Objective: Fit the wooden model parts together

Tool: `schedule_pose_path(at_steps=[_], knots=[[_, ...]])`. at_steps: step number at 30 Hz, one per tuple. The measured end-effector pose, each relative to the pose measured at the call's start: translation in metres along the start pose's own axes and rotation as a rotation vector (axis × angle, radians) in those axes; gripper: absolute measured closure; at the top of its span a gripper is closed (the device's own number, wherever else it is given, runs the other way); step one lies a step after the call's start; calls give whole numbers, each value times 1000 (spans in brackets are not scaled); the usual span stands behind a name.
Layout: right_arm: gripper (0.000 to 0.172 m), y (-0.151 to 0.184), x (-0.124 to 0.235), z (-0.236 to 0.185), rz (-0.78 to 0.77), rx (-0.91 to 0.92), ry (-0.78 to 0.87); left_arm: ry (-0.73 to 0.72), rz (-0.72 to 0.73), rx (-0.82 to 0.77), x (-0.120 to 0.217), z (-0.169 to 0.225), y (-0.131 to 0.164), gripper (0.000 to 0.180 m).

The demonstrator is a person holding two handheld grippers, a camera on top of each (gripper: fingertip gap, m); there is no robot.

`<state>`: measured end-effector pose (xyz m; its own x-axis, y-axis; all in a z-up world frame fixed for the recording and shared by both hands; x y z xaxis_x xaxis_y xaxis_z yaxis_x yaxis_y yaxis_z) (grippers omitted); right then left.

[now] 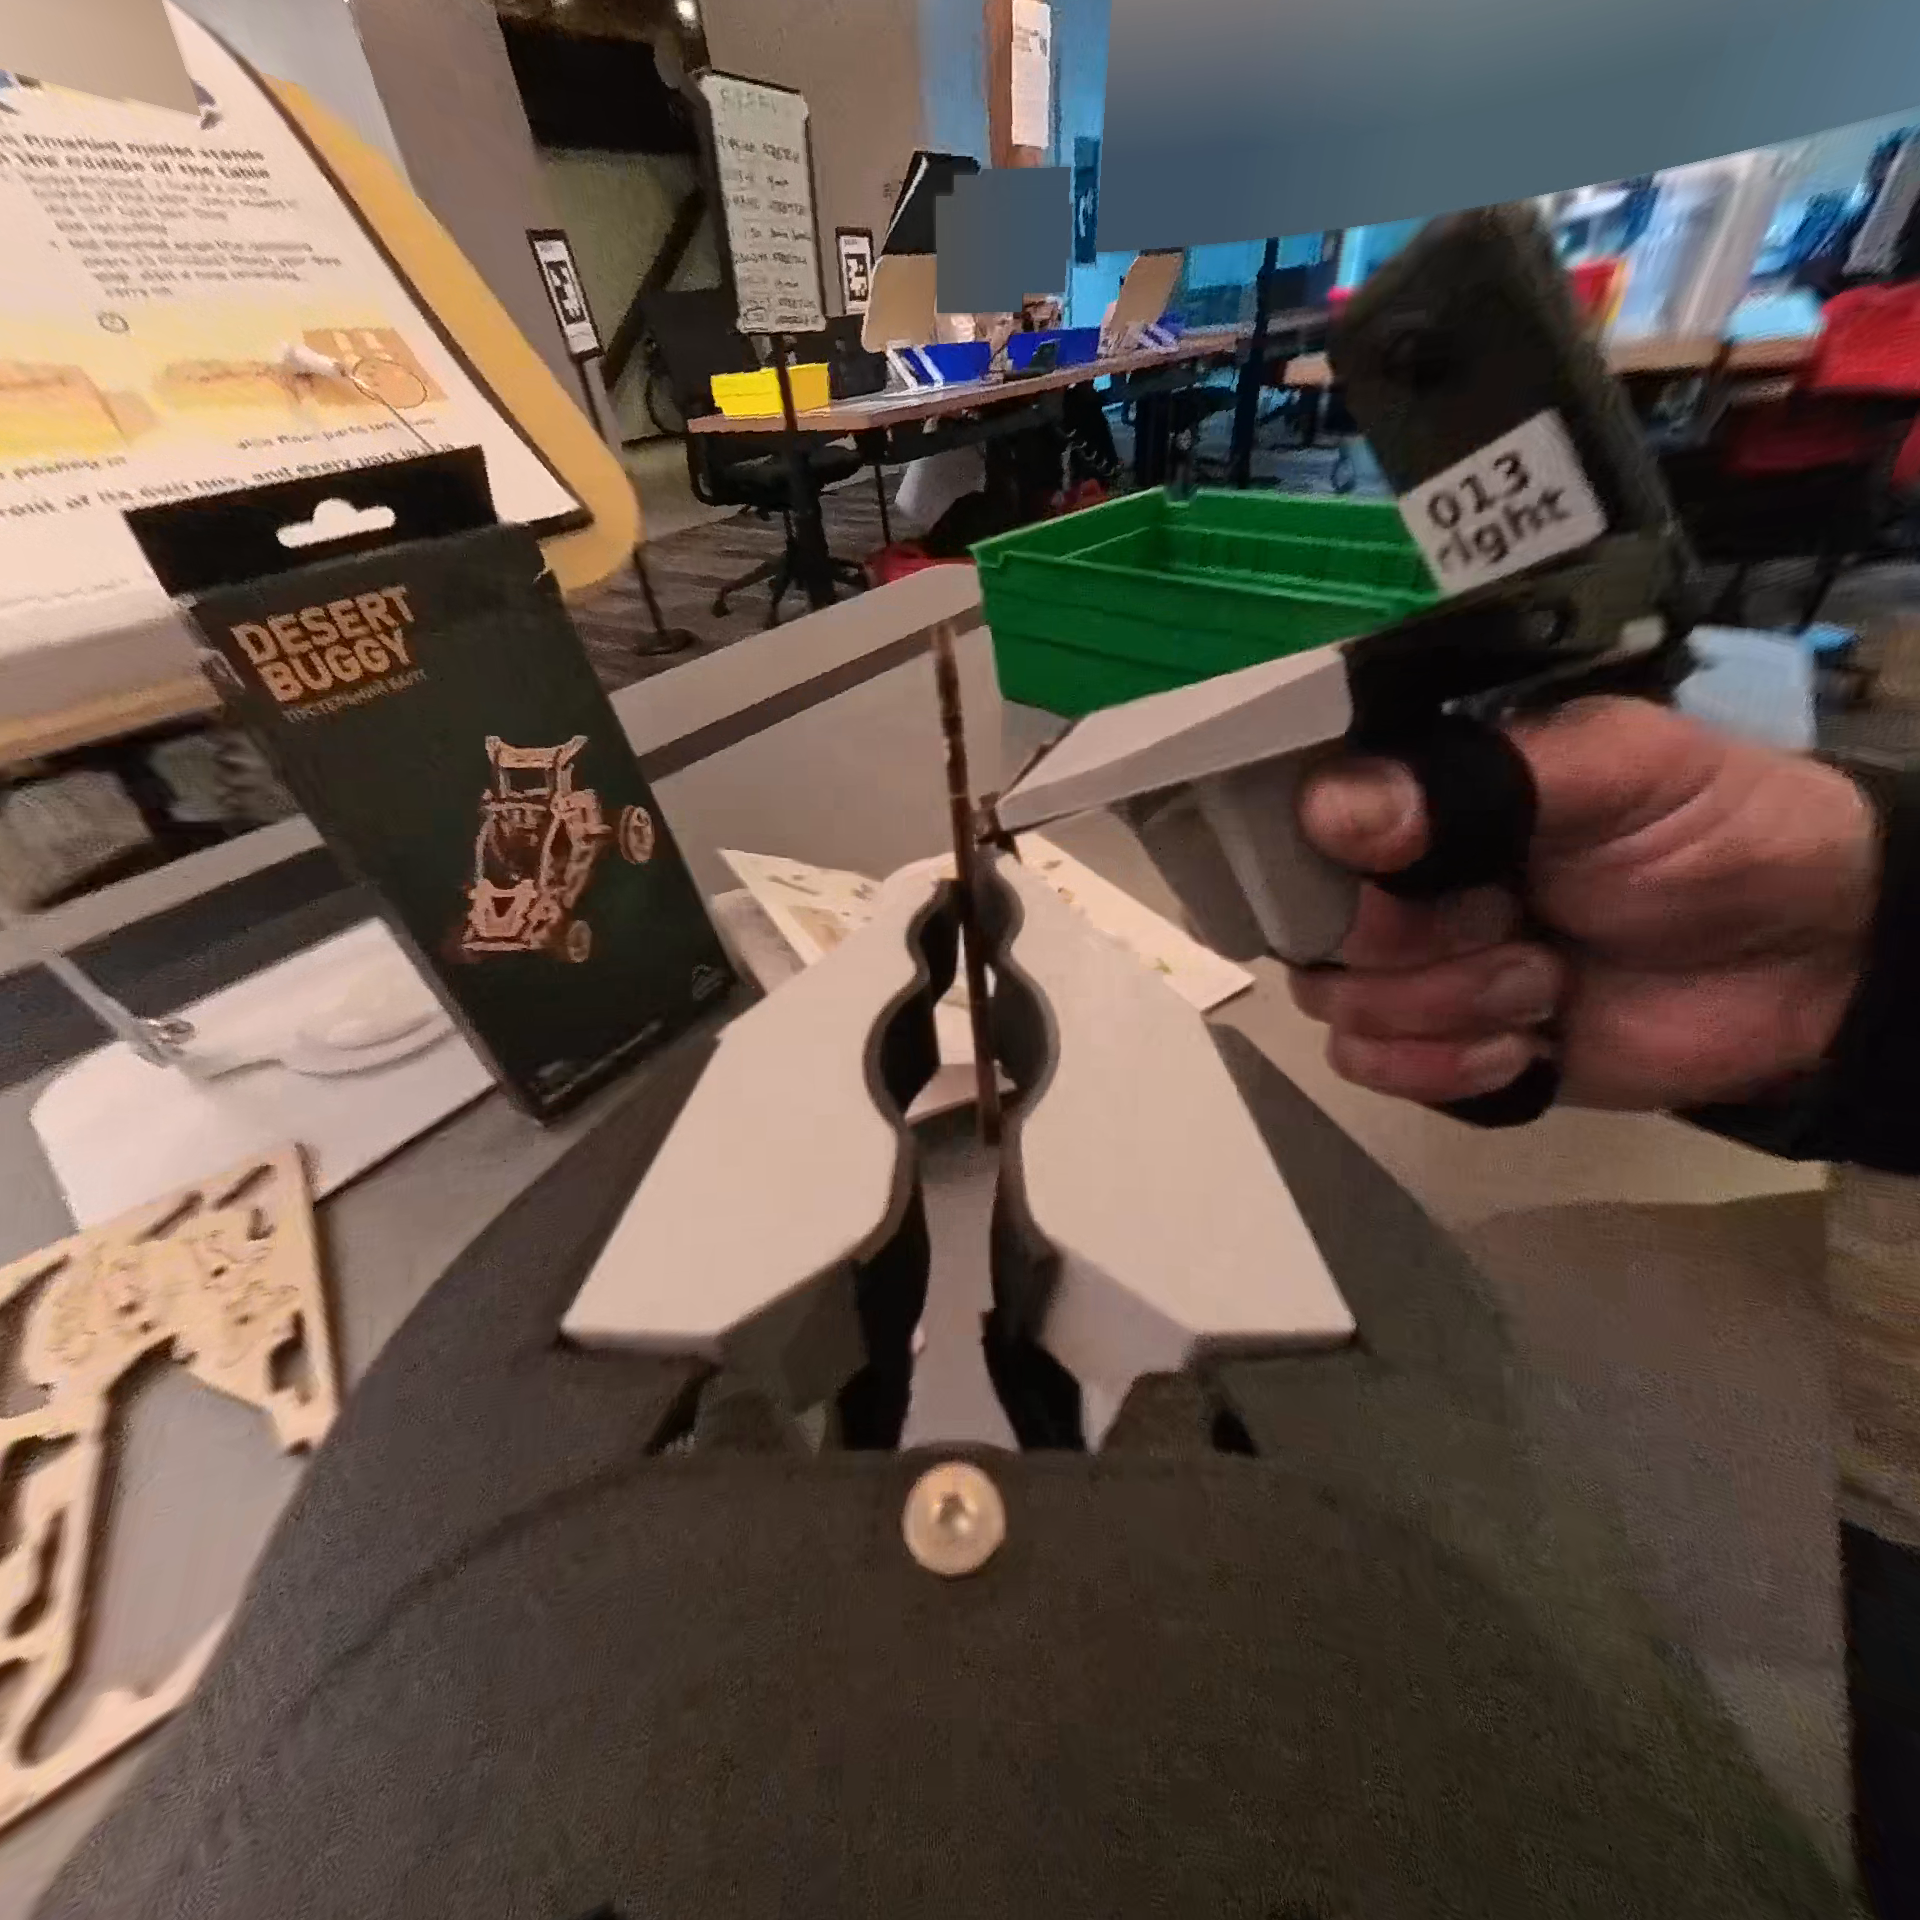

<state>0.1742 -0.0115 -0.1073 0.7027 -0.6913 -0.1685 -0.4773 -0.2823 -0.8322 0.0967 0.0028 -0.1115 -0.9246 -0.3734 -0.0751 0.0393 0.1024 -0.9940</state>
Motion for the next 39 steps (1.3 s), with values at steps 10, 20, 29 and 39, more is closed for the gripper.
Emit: schedule_pose_path(at_steps=[10, 20, 29, 39], knots=[[172, -2, 5, -1, 43, 2, -88, 47, 4, 129, -6, -2, 4, 180], [172, -4, 31, -3, -34, 26, -60, 116, -64, 394, 1, -12, 34, 180], [171, 19, 59, 1, -126, -59, -6, 88, -355, 491, 21, 16, 75, 179], [171, 32, 71, 4, -121, -163, -18, 70, -555, 442, 55, 22, 82, 162]])
Point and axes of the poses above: each gripper's, where its closed fingertips meet, x back along the fingers, y out of its underside, z = x × y across the jaws, the point moved 5 cm from there along x, back along the fingers, and after that the axes turned 9 degrees about z, right-handed, at the moved point
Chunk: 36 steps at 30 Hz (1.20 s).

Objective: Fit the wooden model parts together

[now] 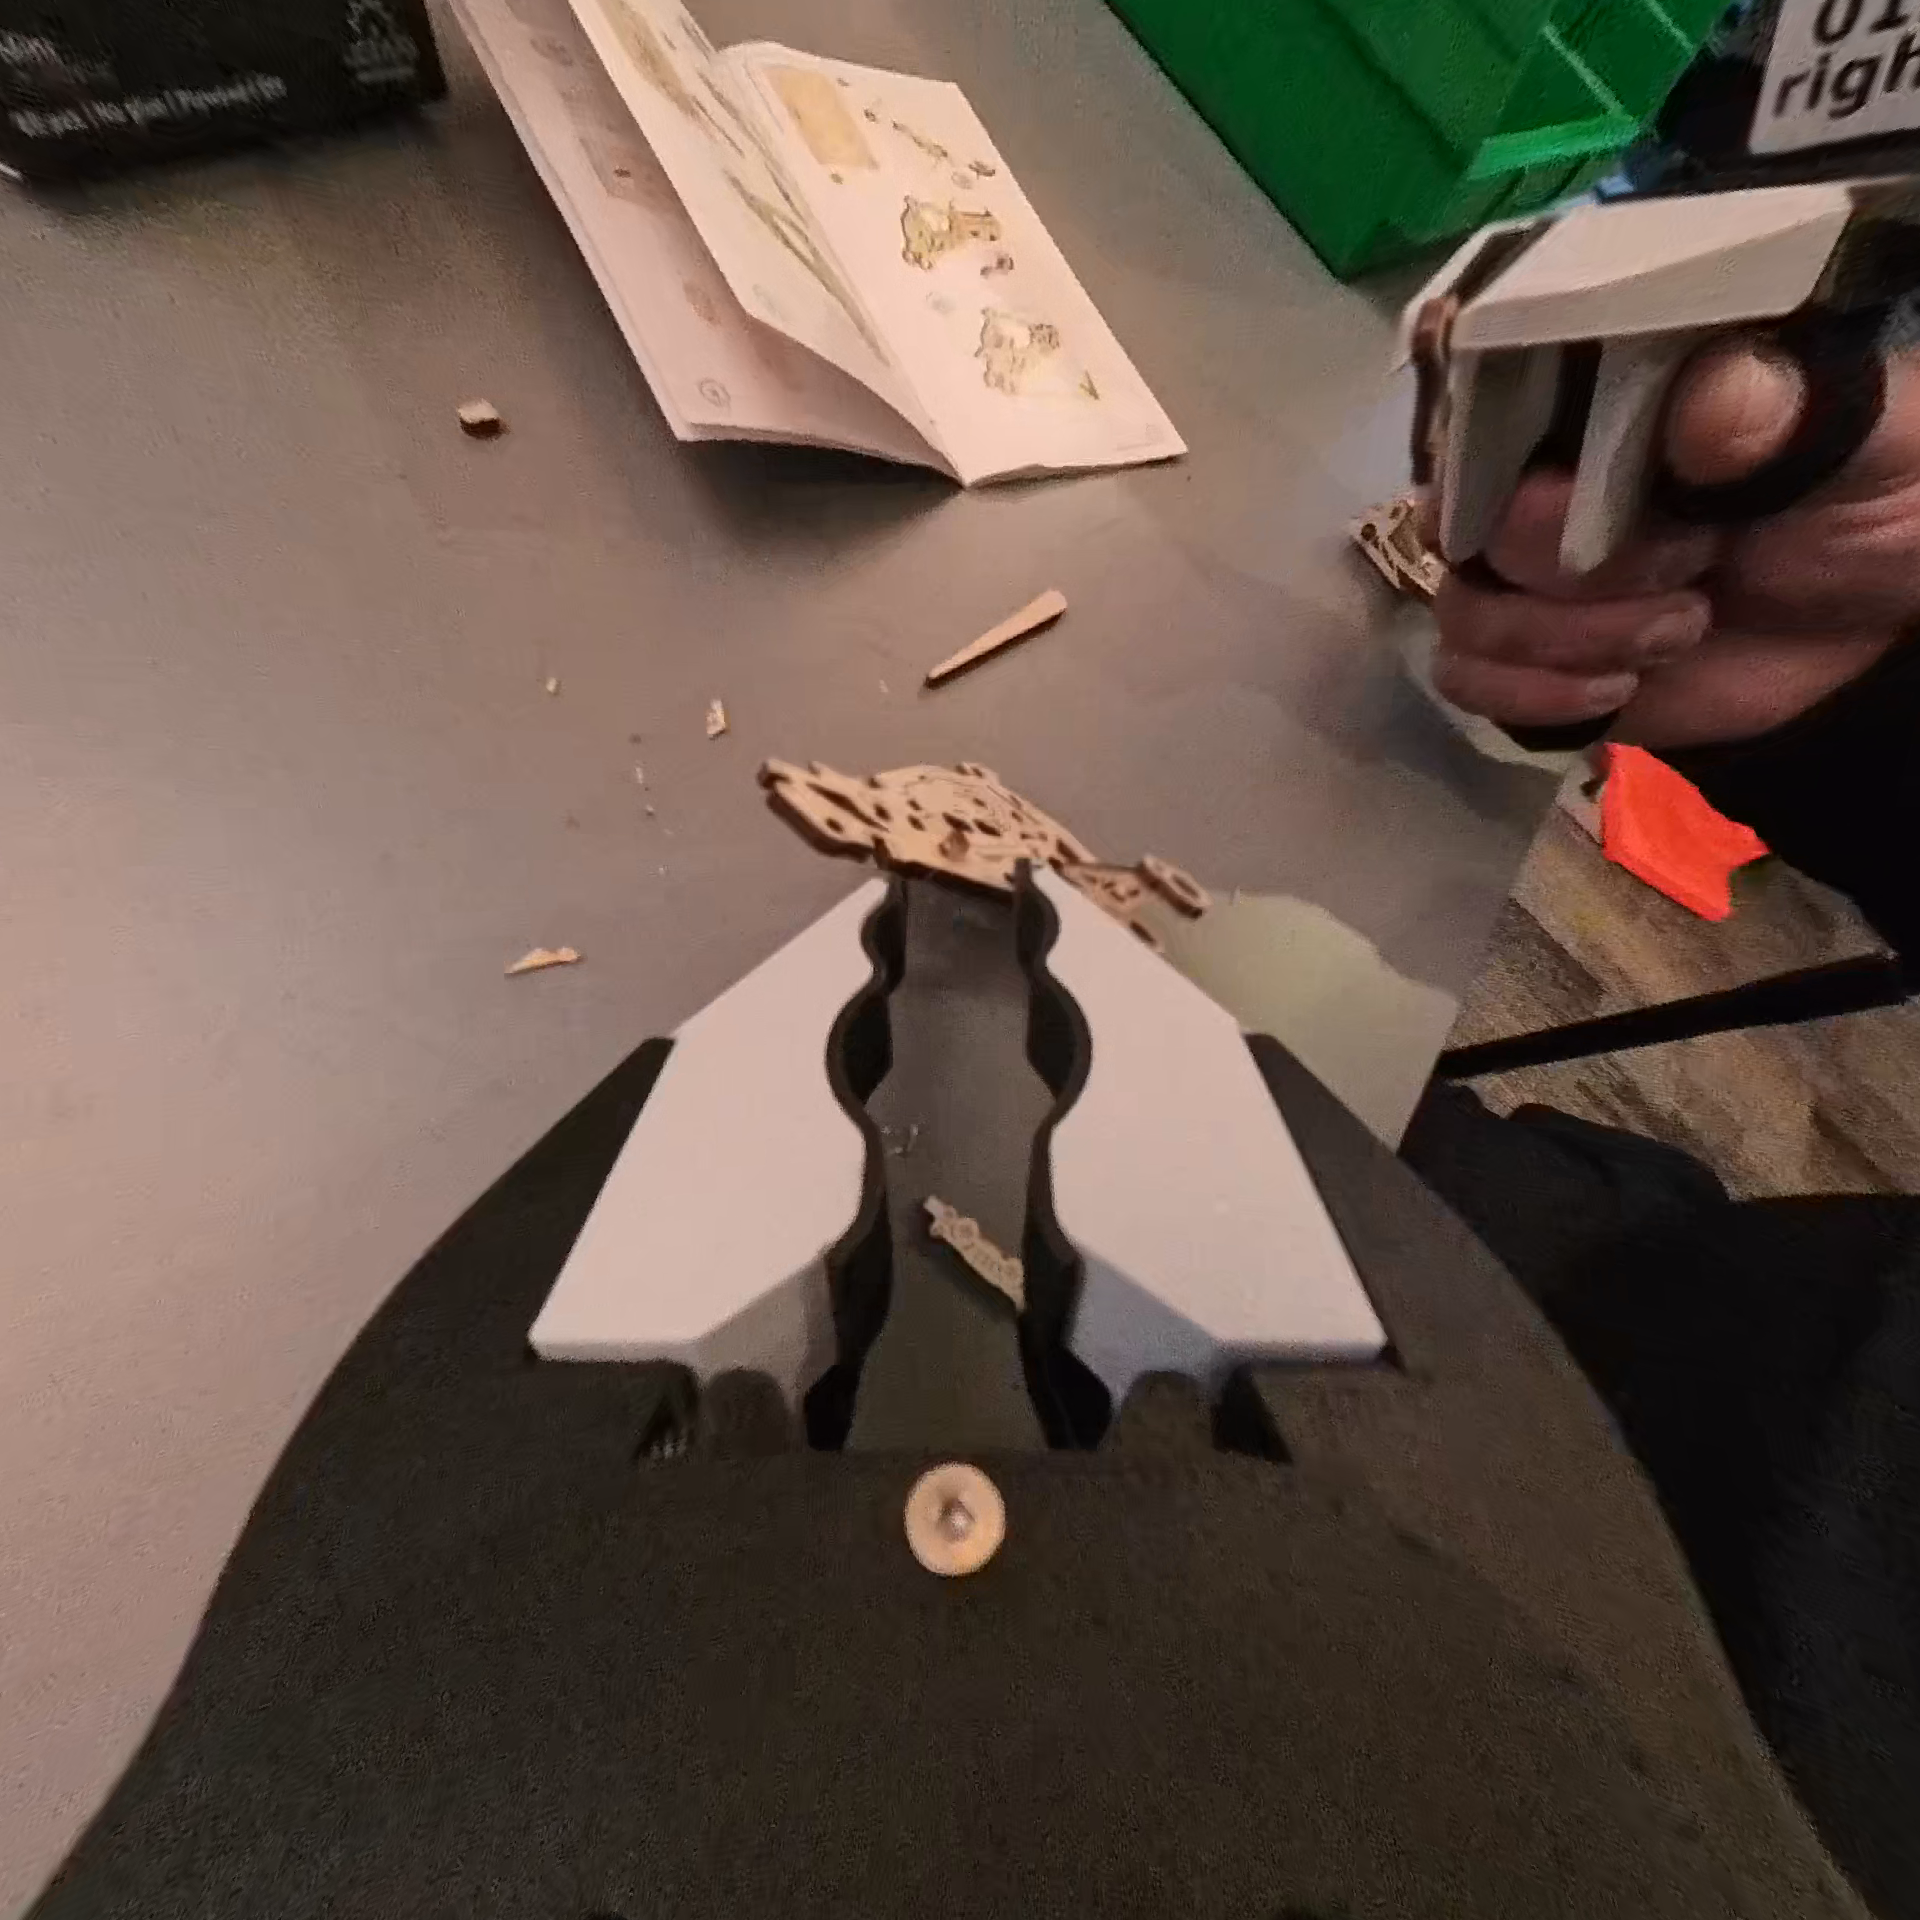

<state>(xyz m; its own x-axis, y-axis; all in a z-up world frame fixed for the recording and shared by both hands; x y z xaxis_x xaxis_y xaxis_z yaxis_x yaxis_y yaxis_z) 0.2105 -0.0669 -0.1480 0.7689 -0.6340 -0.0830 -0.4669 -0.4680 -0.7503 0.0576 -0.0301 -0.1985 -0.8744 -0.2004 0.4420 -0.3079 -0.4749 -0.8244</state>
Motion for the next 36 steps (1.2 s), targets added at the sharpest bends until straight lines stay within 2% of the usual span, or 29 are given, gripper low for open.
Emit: schedule_pose_path(at_steps=[2, 4, 7, 10, 12, 15, 19, 21, 24, 29, 34, 36], knots=[[171, 2, 0, 0, 5, -23, -10, 51, -26, 13, -1, 7, 5, 153], [171, 1, 2, 1, 18, -39, -15, 88, -61, -3, 0, 16, 8, 153], [171, -2, 3, 1, 56, -90, -28, 104, -33, -12, 12, 20, 0, 152], [171, -2, -1, -4, 64, -102, -36, 173, 74, -14, 18, 29, -21, 154], [171, -2, -6, -13, 35, -28, -4, 209, 171, -38, 17, 37, -38, 159], [171, -6, -15, -31, -64, 311, 147, 312, 244, 37, 13, 48, -53, 161], [171, -14, -24, -60, -213, 975, 392, 511, 363, 302, 20, 52, -70, 157], [172, -12, -32, -75, -278, 1266, 453, 568, 387, 401, 21, 51, -73, 154], [172, -5, -42, -87, -338, 1551, 491, 633, 398, 445, 24, 56, -75, 154], [171, 2, -46, -99, -373, 1763, 498, 664, 386, 358, 28, 66, -77, 157], [172, 6, -42, -109, -361, 1792, 408, 705, 438, 360, 36, 61, -74, 159], [172, 10, -42, -113, -373, 1798, 374, 772, 438, 346, 39, 67, -73, 166]])
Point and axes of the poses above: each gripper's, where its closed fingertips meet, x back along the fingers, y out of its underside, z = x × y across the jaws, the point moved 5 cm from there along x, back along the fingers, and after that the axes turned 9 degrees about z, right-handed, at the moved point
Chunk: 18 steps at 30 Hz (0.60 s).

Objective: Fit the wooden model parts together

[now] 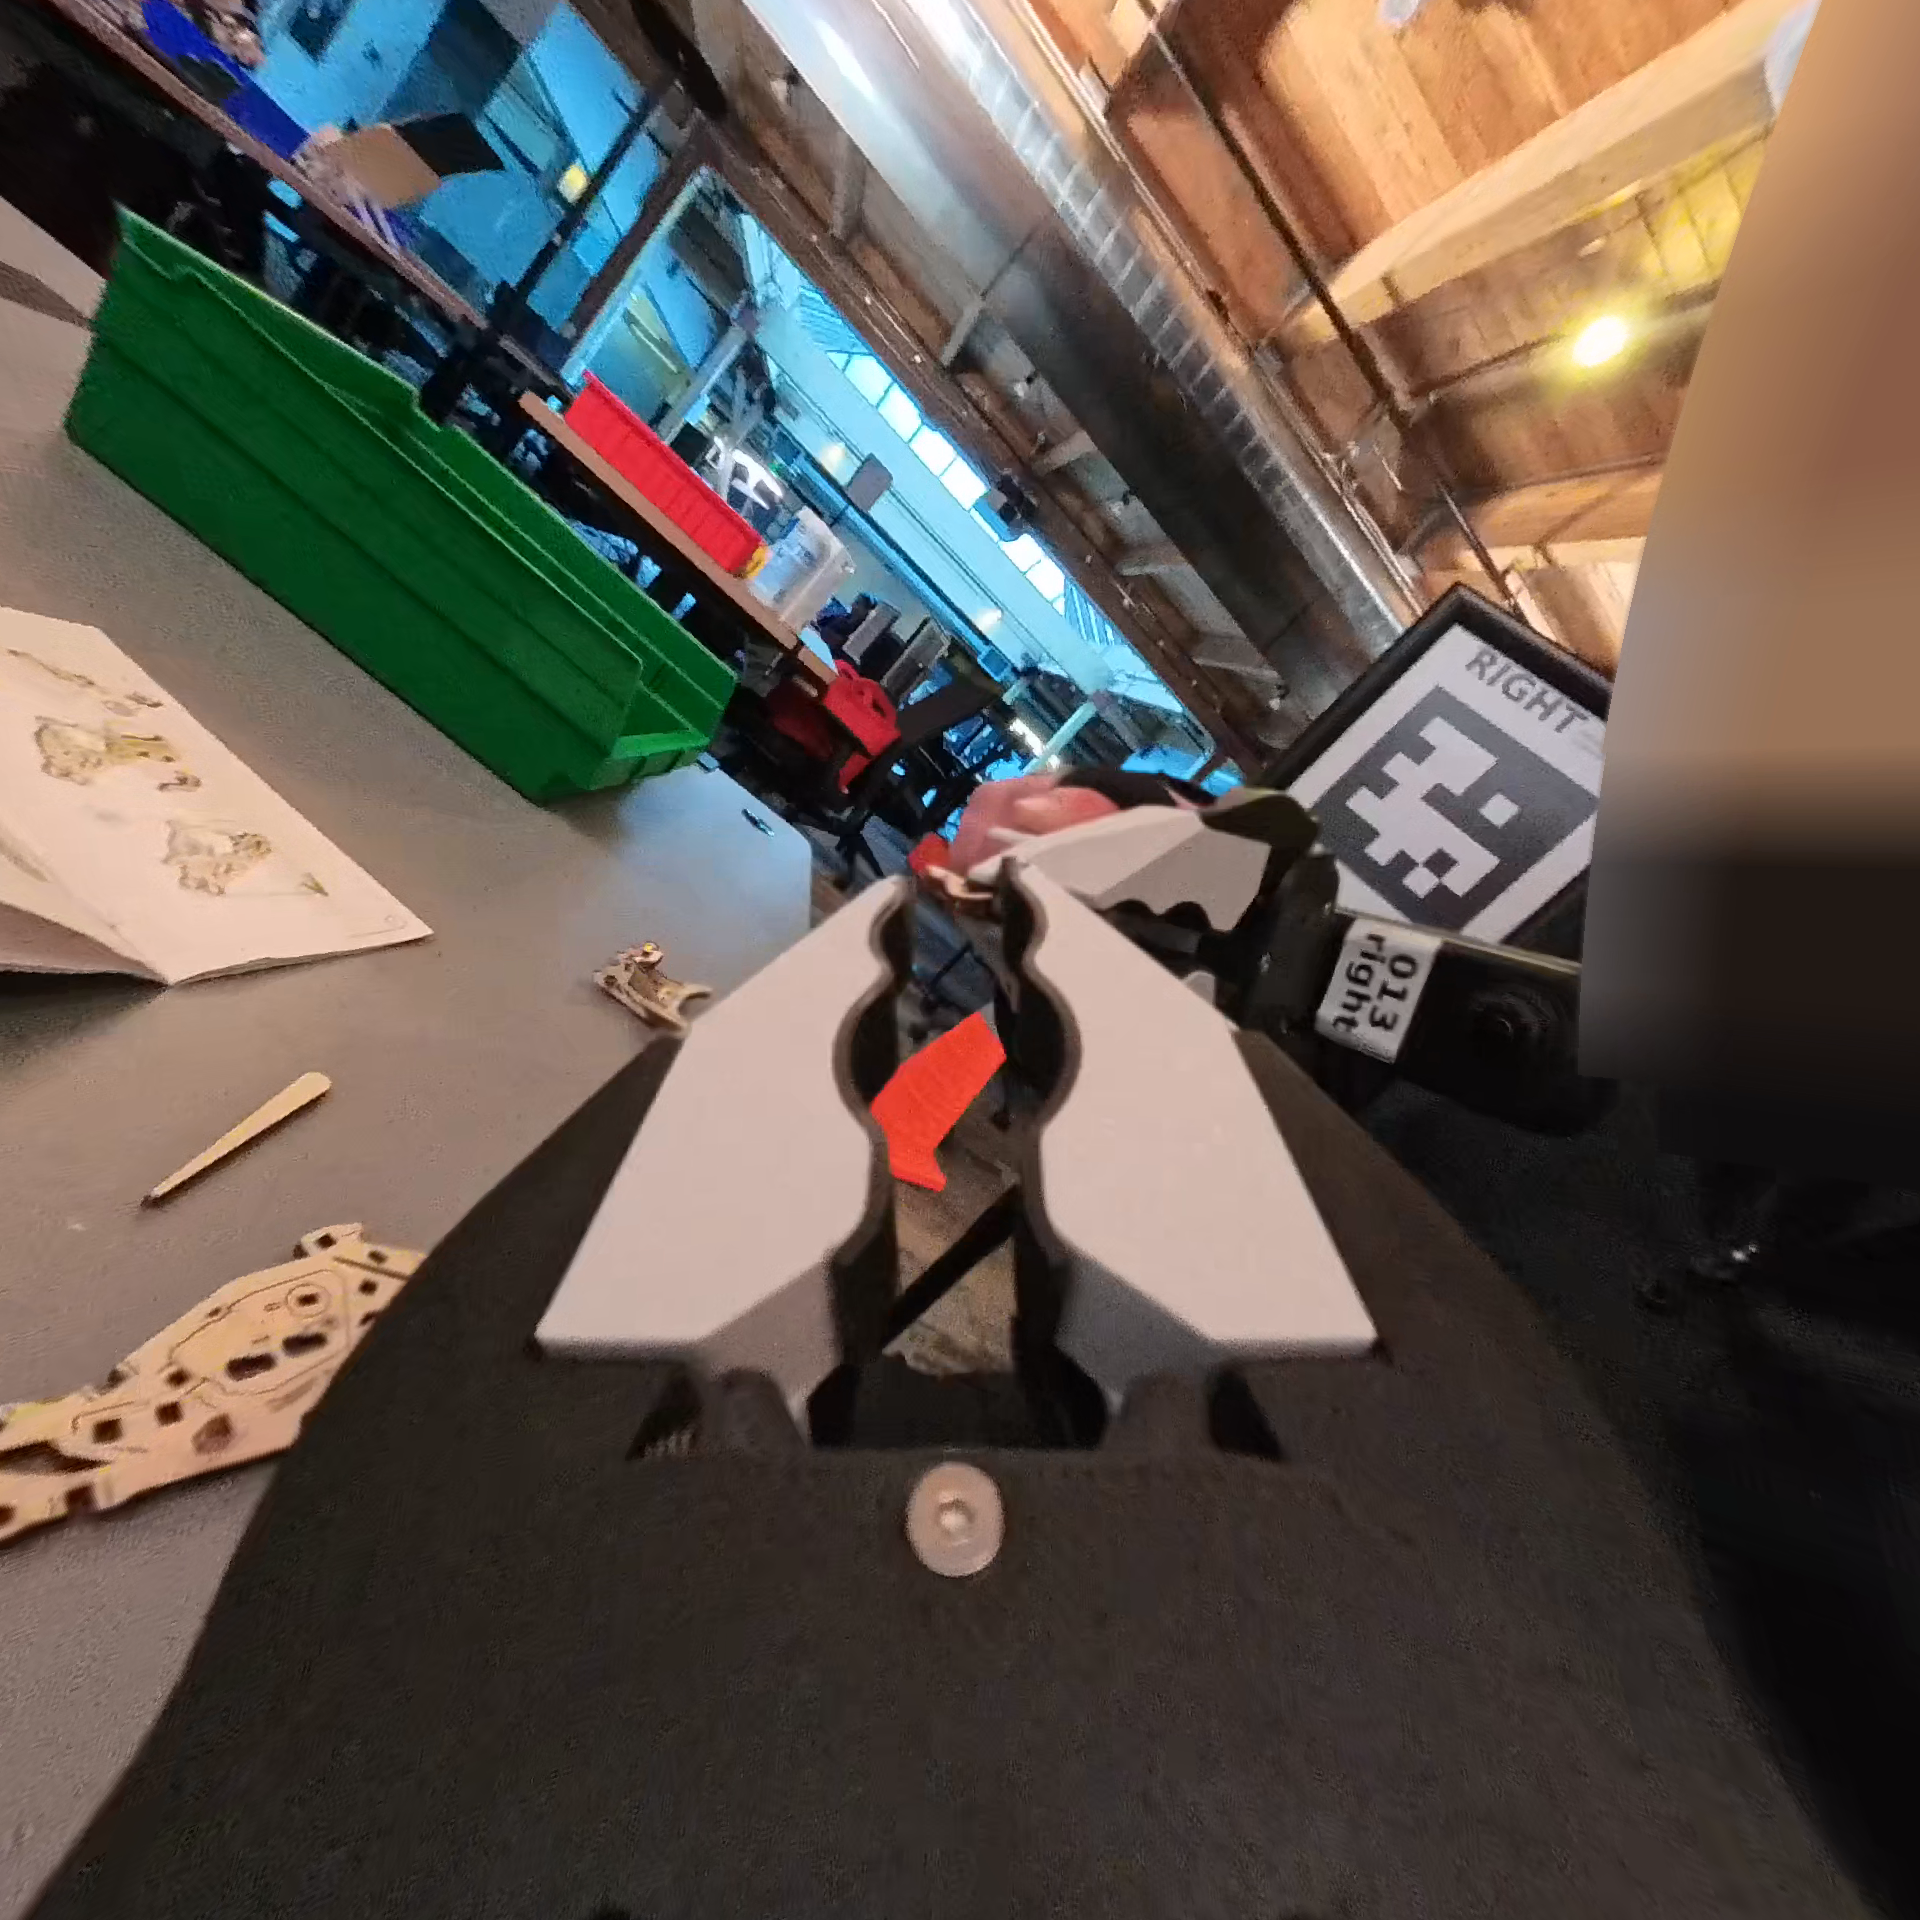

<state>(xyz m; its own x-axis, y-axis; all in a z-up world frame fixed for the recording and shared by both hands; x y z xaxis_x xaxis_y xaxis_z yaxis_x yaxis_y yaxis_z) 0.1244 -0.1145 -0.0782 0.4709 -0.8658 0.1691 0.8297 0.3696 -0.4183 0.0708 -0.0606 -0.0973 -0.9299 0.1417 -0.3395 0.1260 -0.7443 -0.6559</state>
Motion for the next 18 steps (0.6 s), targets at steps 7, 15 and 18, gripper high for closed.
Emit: schedule_pose_path(at_steps=[7, 15, 18], knots=[[172, 2, 4, -3, 1, -8, -1, 45, -41, -26, -5, 2, 9, 162], [171, 8, 14, -4, 28, -22, -5, 103, -58, -34, -11, -1, 16, 175], [171, 8, 17, -3, 45, -14, -12, 137, -68, -45, -13, 0, 17, 175]])
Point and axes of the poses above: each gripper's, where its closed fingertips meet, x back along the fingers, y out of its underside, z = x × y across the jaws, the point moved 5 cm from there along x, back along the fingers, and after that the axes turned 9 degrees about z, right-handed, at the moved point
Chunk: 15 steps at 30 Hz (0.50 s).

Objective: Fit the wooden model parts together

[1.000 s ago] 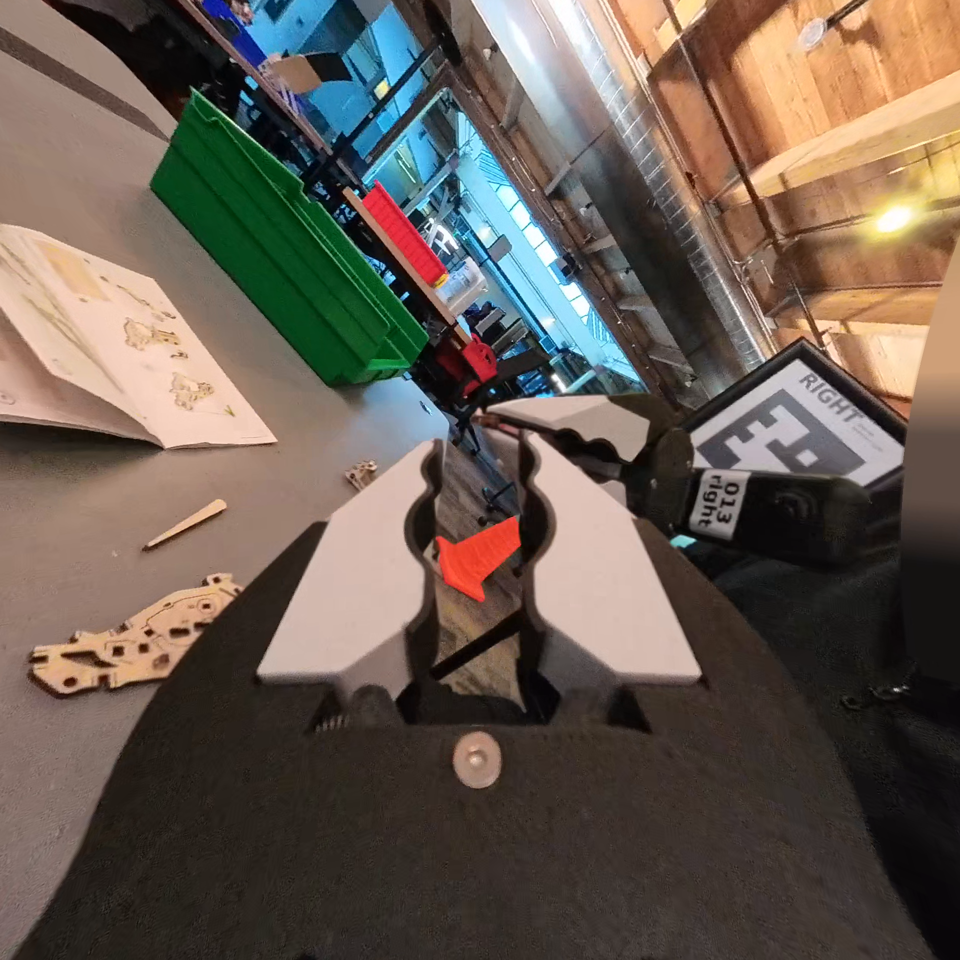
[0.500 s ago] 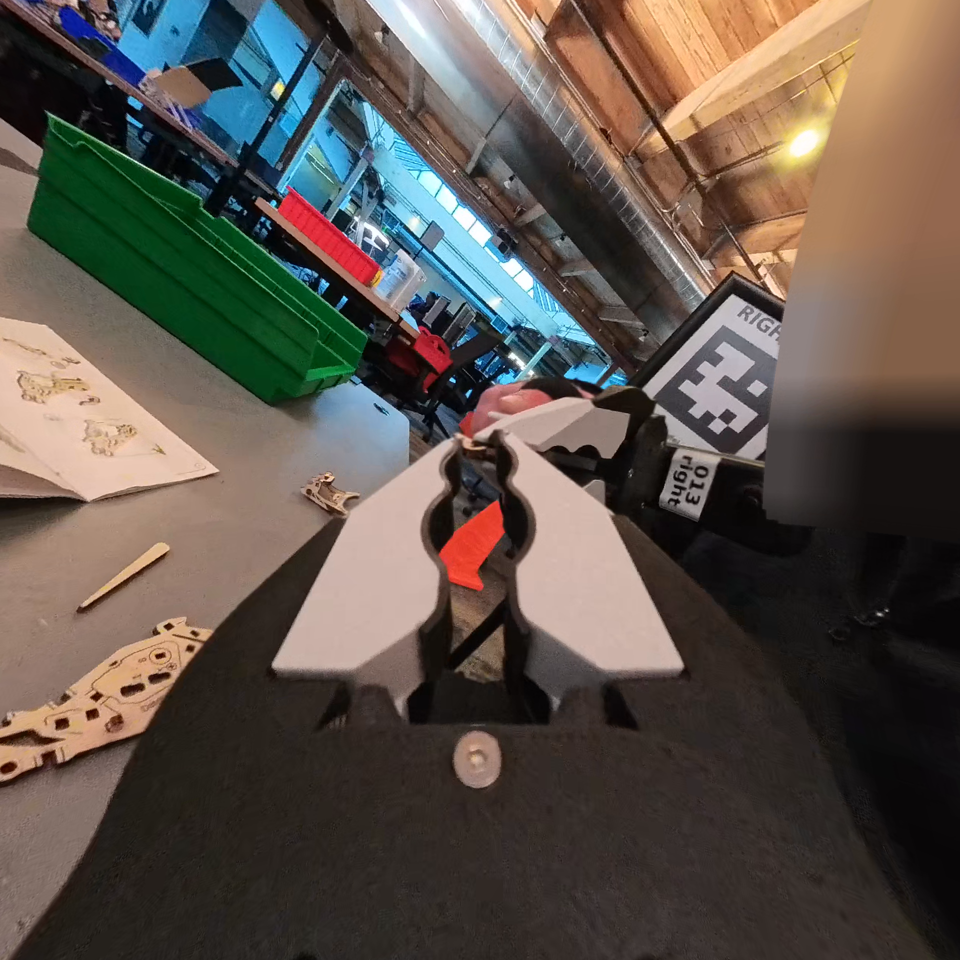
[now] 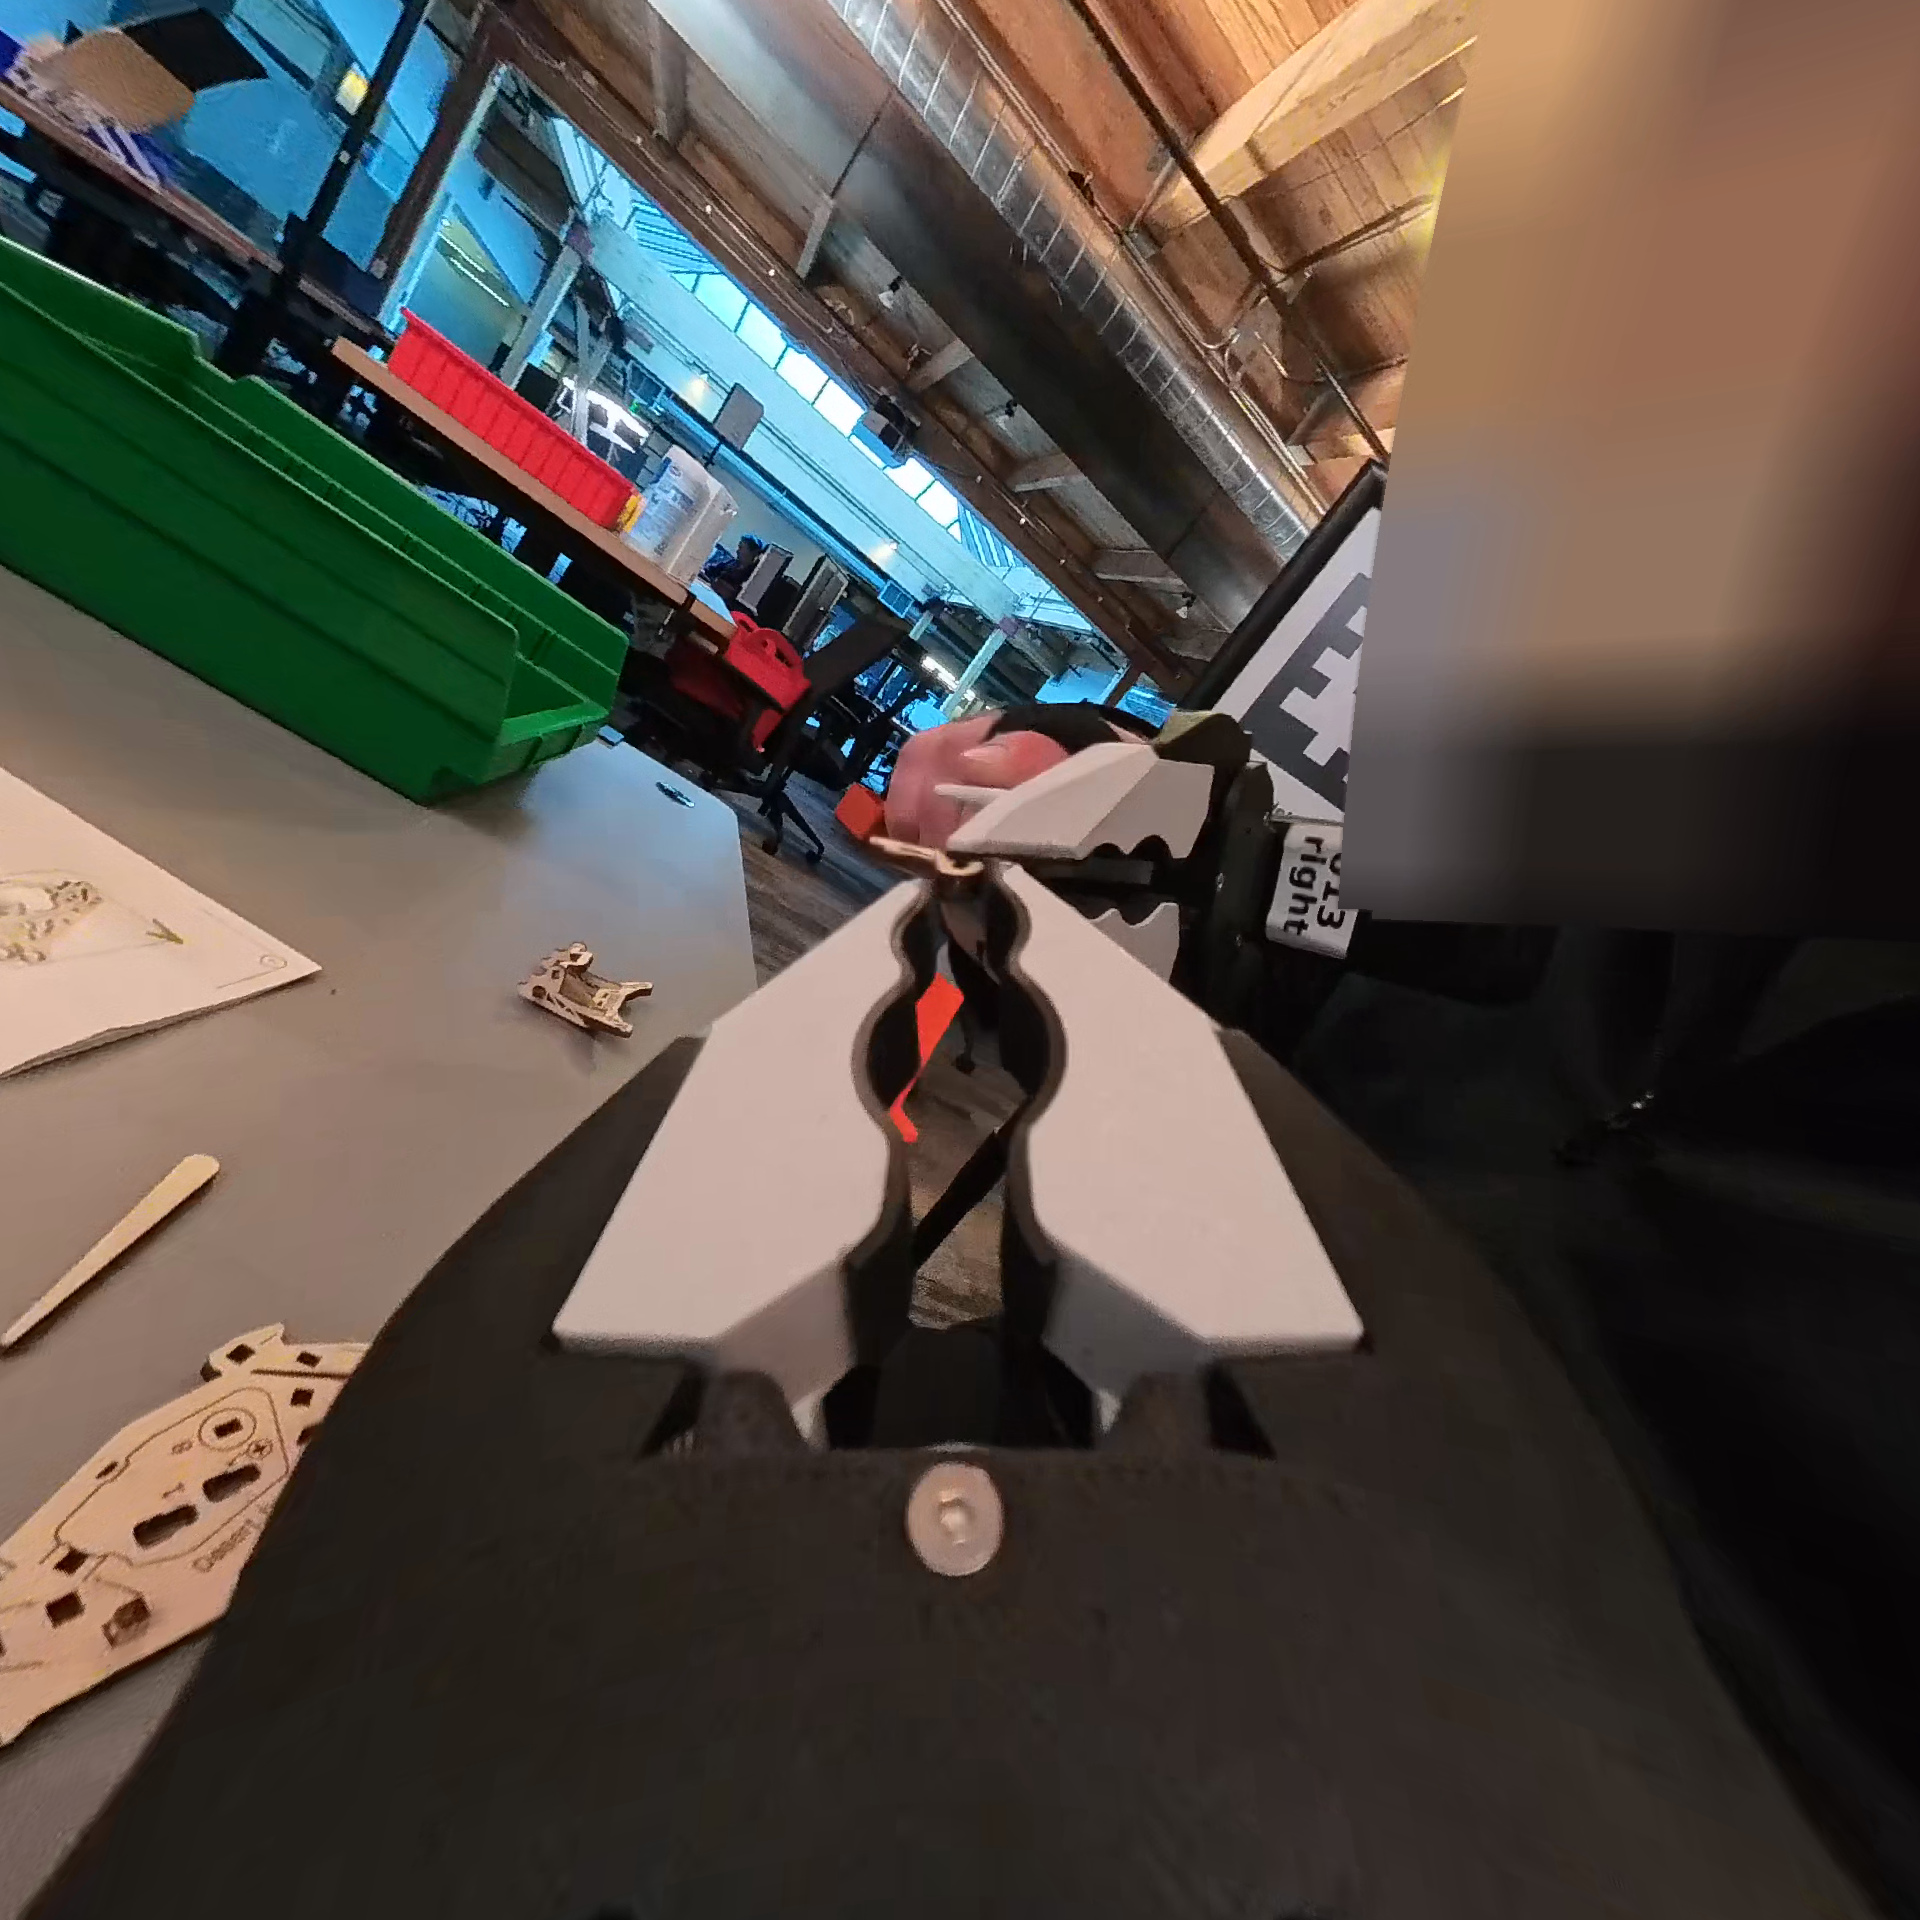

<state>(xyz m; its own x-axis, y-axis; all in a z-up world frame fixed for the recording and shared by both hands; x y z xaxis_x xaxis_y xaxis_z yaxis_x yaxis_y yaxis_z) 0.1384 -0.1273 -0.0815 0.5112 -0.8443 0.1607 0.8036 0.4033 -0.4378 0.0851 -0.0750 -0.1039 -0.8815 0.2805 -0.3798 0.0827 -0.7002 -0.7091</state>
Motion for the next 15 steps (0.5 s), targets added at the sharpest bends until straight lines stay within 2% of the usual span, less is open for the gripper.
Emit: schedule_pose_path(at_steps=[5, 8, 10, 15], knots=[[172, 1, 3, 0, 3, -30, -2, 12, -18, -34, -2, 0, 0, 174], [172, 1, 3, 0, -3, -28, -11, -8, -20, -35, -2, -4, 0, 166], [172, 2, 3, -1, -2, -44, -19, 10, -25, -41, -3, -2, 1, 174], [171, 7, 4, -2, 0, -74, -22, 34, -31, -42, -5, -7, 3, 174]])
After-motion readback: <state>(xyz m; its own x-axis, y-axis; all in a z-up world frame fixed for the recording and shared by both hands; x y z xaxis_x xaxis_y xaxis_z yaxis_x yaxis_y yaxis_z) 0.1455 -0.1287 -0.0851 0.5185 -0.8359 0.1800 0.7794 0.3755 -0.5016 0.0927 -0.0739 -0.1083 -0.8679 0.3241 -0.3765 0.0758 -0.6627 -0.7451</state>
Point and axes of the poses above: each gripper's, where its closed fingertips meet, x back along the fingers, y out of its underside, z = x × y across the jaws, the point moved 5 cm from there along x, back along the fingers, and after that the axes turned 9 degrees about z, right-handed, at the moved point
